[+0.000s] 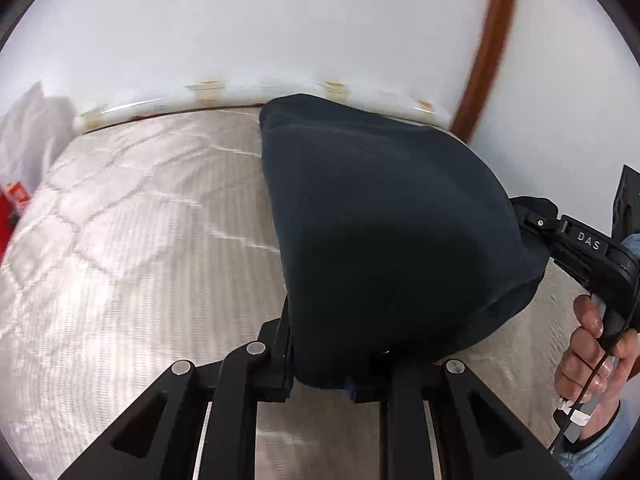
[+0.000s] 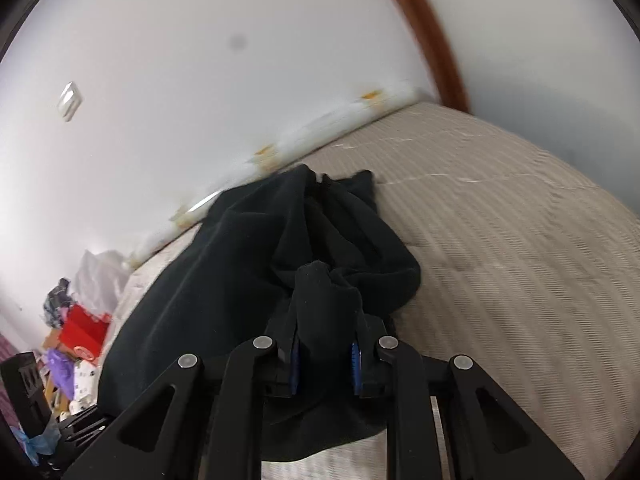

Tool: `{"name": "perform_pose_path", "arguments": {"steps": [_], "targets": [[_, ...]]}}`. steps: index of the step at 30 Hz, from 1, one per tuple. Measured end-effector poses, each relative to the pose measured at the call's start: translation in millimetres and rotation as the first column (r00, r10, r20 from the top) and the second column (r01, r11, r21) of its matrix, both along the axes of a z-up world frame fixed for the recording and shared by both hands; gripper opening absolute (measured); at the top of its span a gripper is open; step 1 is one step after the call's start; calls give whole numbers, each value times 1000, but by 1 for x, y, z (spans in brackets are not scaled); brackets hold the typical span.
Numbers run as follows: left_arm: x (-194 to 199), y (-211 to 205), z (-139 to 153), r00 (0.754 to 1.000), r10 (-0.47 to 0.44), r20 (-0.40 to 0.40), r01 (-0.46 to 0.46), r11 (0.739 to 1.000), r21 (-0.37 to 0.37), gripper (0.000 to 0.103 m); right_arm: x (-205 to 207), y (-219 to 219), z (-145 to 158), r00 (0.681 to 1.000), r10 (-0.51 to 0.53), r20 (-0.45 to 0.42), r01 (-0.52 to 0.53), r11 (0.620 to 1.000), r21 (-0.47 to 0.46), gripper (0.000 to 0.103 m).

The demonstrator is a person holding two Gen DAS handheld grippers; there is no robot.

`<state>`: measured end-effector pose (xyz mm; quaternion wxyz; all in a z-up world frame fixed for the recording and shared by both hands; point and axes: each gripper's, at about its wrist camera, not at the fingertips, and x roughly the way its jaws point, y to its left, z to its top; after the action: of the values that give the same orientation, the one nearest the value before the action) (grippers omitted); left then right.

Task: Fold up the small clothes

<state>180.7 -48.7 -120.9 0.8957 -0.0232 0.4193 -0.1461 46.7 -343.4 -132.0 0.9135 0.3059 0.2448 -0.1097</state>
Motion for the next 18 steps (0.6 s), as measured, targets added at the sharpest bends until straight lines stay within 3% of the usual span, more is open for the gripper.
{"name": "perform_pose_path", "arguments": {"steps": [5,8,13,18], "targets": [[1,59,-3,997,79,-28,-79,997,-11,17,36,48,11,994,104,22,-104,994,-26,19],[-1,75,-11,995,73,-62,-74,997,-6,17,45,72,13,989,148,14,-147,988,-41,19],[-7,70,-21,997,26,-70,-24,999,33,17,12,83,17,990,141,22,-138,984,-110,19],[-14,70,-22,999,-2,-42,5,997,71,19,-12,75,-5,994,103,-46,-109,985,-136,19]]}}
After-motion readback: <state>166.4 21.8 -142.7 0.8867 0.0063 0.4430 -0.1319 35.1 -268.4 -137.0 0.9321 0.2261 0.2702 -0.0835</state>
